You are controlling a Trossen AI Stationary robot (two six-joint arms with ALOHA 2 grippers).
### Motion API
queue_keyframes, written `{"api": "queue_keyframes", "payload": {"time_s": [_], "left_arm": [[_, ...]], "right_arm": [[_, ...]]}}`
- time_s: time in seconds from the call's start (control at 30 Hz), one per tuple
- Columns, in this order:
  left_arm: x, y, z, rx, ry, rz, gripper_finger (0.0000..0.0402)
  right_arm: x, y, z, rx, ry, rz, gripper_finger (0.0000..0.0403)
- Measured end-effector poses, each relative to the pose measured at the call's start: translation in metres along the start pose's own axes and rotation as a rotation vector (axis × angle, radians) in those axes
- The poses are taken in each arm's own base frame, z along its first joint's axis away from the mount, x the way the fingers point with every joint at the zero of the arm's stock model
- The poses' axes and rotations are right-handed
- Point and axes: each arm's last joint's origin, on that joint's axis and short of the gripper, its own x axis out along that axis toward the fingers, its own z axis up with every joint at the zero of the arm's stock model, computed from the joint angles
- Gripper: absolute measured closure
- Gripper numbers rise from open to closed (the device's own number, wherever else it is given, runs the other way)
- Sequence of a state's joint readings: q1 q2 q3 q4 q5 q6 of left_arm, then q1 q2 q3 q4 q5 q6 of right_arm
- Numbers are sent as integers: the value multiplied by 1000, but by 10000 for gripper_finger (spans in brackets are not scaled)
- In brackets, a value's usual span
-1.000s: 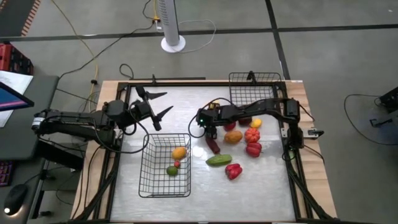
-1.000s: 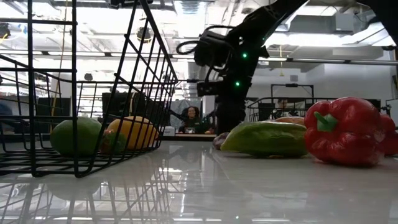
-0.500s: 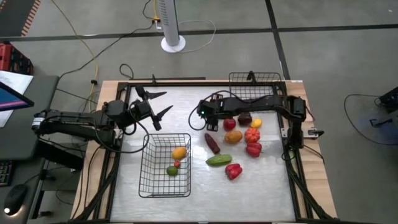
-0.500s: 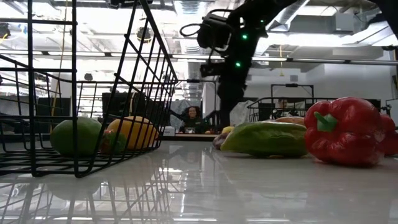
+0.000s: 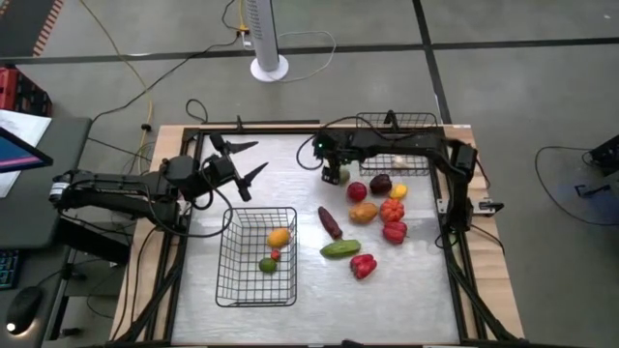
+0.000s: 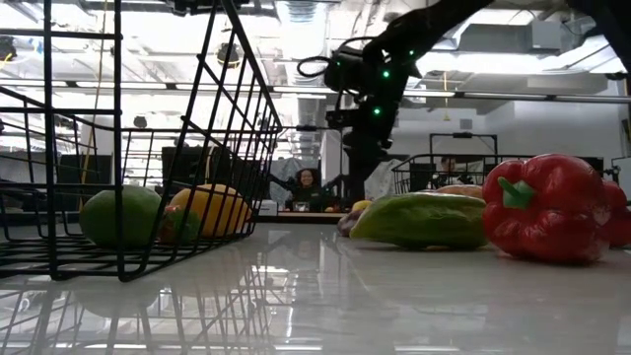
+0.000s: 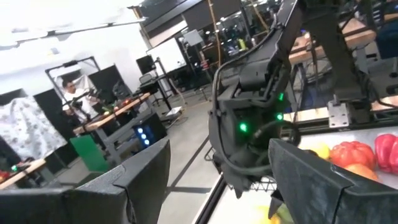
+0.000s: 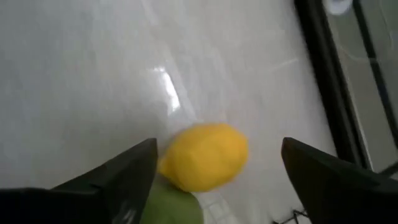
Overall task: Sort produce into baskets
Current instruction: Put the lemon into the bottom wire basket
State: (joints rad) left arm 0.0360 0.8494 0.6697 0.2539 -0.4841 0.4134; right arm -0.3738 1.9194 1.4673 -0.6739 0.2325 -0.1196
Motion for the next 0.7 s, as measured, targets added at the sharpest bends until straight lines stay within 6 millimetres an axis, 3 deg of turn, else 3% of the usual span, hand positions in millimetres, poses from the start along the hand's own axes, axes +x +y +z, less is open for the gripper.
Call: {"api": "queue_keyframes", "payload": {"time_s": [0.1,0.27,0.57,0.7], "left_arm": [[0,0,0,-5,4,1,143],[-3,2,2,-13,-11,-1,143],[-8,5,2,-31,-2,2,143],[-8,5,2,-28,-2,4,143]], "right_arm": [[1,-6,-2,48,19,-5,7],[11,-6,-6,25,55,6,16],[56,2,-16,-5,167,27,20],[62,2,-16,-48,169,34,30]]}}
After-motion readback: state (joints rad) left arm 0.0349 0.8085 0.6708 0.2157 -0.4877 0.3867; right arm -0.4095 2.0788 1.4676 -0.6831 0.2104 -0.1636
